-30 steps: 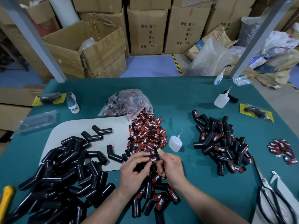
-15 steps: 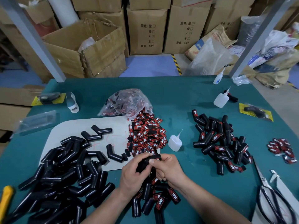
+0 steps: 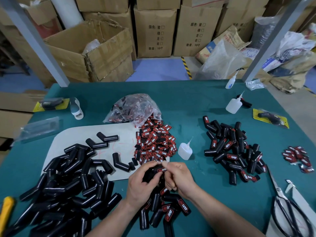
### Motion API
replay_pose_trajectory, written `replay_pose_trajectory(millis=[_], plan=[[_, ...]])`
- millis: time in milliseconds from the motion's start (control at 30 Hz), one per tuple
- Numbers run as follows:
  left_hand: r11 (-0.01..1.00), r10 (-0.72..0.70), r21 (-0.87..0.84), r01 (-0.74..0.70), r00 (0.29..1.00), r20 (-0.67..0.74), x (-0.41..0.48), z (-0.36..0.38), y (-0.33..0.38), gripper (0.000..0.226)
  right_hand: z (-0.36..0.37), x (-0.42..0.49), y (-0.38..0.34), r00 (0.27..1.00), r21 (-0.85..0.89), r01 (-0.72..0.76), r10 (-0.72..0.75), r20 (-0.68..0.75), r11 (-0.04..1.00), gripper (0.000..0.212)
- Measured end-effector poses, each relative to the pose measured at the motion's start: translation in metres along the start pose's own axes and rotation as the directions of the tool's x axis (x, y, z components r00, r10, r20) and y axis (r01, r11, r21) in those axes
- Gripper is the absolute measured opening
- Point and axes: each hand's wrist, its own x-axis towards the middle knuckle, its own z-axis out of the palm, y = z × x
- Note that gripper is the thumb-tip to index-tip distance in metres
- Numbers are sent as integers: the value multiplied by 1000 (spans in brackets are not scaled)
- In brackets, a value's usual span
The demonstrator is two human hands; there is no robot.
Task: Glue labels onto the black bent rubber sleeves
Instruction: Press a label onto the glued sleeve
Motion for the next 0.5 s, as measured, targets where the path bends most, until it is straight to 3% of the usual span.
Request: replay_pose_trajectory(millis=[100, 233, 367, 500], plan=[[993, -45, -108, 39, 997, -58, 1, 1, -4, 35, -5, 5, -3, 1000, -23, -12, 12, 13, 1000, 64], [984, -98, -159, 80, 989, -109, 6, -2, -7, 26, -8, 7, -3, 997, 4, 70, -70, -34, 998, 27], [989, -7, -149, -2, 998, -56, 6, -2, -5, 21, -5, 5, 2, 989, -99, 99, -109, -99, 990, 31], [959, -142, -255, 126, 989, -42, 6, -3, -3, 10, -2, 3, 4, 983, -86, 118, -128, -128, 989, 27]])
